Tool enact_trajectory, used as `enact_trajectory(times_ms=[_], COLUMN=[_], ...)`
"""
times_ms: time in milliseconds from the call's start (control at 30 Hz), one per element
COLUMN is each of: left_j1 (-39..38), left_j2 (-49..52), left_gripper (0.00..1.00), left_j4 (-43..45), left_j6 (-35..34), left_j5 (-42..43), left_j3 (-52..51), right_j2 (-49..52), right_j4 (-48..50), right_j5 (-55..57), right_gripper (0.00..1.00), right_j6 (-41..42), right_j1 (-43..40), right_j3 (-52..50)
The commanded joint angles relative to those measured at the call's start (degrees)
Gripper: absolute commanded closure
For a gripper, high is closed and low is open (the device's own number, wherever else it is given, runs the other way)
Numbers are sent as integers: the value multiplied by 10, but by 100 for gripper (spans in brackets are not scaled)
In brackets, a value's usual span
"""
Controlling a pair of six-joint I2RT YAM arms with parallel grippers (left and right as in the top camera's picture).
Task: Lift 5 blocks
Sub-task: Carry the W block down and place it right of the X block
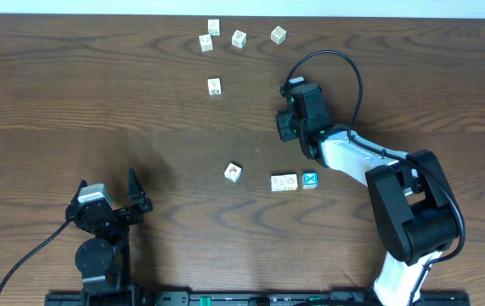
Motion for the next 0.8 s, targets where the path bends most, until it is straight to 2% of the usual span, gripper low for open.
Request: enact_trajectory(times_ms=[0, 67, 200, 400, 600, 767], left_j1=[2, 2, 2, 2, 2, 2], left_j2=[-3, -3, -3, -3, -3, -3], left_gripper=[2, 2, 2, 2, 2, 2], left_j4=[-20, -20, -20, -20, -20, -20], left_j6=[-1, -1, -1, -1, -1, -1], left_j5=[-10, -10, -10, -10, -10, -10], left_j3=[-12, -12, -12, -12, -12, -12], right_j2=[6, 6, 6, -29, -154, -283], right_j4=[-2, -4, -6, -34, -104, -242], right_j5=[-2, -2, 3, 31, 59, 117], right_gripper=[64, 67, 79, 88, 94, 99], right_j6=[-5, -5, -5, 8, 8, 9], right_j1=[5, 5, 5, 4, 3, 3], right_j3=[8, 8, 8, 14, 14, 14])
